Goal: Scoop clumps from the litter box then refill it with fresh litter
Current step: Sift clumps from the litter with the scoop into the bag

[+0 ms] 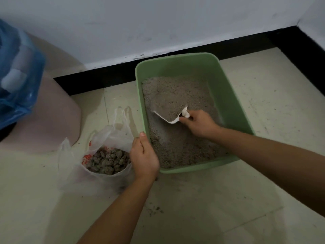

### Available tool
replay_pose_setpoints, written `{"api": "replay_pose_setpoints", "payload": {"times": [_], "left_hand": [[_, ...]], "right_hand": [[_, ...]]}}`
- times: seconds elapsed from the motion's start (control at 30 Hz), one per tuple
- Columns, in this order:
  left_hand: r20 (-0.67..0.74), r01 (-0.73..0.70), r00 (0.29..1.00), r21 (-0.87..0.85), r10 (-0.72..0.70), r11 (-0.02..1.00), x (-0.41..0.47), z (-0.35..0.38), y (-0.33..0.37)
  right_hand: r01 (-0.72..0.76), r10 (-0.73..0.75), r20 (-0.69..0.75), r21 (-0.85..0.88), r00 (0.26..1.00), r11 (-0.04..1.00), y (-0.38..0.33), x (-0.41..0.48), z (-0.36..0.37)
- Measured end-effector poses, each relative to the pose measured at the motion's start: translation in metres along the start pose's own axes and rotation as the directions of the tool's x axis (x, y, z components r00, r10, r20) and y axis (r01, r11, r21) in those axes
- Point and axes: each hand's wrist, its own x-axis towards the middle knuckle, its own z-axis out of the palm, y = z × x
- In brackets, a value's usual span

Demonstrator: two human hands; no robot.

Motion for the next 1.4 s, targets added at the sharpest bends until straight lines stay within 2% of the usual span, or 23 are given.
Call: {"api": "replay_pose_setpoints", "payload": {"times": [0.13, 0.3, 0.37, 0.47, 0.5, 0.57, 0.7, 0.83, 0.93, 1.13, 1.3, 1.33, 1.4], "left_hand": [[-0.001, 0.008, 1.000, -0.008, -0.008, 1.000, -0.001, -0.001, 0.003], [0.009, 0.024, 1.000, -0.005, -0.024, 1.000, -0.002, -0.002, 0.006], [0.004, 0.014, 1.000, -0.008, -0.014, 1.000, -0.002, -0.002, 0.006], [0.004, 0.017, 1.000, -0.012, -0.017, 1.000, -0.001, -0.001, 0.004], [0.007, 0.016, 1.000, -0.018, -0.016, 1.000, -0.001, -0.001, 0.003], [0.010, 0.013, 1.000, -0.028, -0.012, 1.000, -0.001, -0.001, 0.002], [0.005, 0.008, 1.000, -0.030, -0.008, 1.000, -0.001, 0.000, 0.001], [0.002, 0.017, 1.000, -0.024, -0.017, 1.000, -0.001, 0.000, 0.001], [0.008, 0.030, 1.000, -0.021, -0.030, 0.999, -0.001, -0.001, 0.003], [0.012, 0.032, 0.999, -0.032, -0.032, 0.999, -0.002, -0.002, 0.004], [0.019, 0.010, 1.000, -0.043, -0.010, 0.999, -0.003, -0.002, 0.004], [0.022, 0.010, 1.000, -0.047, -0.009, 0.999, -0.003, -0.002, 0.004], [0.030, 0.012, 0.999, -0.046, -0.011, 0.999, -0.002, -0.001, 0.003]], "right_hand": [[0.117, -0.088, 0.109, -0.301, 0.990, 0.946, 0.010, -0.002, -0.020], [0.238, -0.210, 0.113, -0.491, 0.971, 0.838, 0.012, -0.002, -0.028], [0.314, -0.287, 0.151, -0.647, 0.946, 0.695, 0.004, -0.002, -0.039], [0.399, -0.449, 0.216, -0.840, 0.867, 0.367, -0.017, -0.003, -0.060], [0.399, -0.516, 0.210, -0.870, 0.831, 0.289, -0.026, -0.006, -0.065], [0.361, -0.585, 0.182, -0.910, 0.790, 0.204, -0.037, -0.011, -0.069], [0.370, -0.634, 0.172, -0.909, 0.754, 0.193, -0.051, -0.013, -0.067], [0.435, -0.583, 0.283, -0.890, 0.762, 0.135, -0.050, -0.005, -0.052], [0.456, -0.561, 0.314, -0.880, 0.766, 0.131, -0.050, 0.009, -0.051], [0.497, -0.613, 0.339, -0.861, 0.713, 0.103, -0.054, 0.028, -0.055], [0.638, -0.585, 0.490, -0.768, 0.646, 0.061, -0.047, 0.009, -0.056], [0.650, -0.575, 0.500, -0.756, 0.648, 0.074, -0.045, 0.005, -0.062], [0.598, -0.584, 0.432, -0.793, 0.687, 0.116, -0.046, 0.005, -0.073]]}}
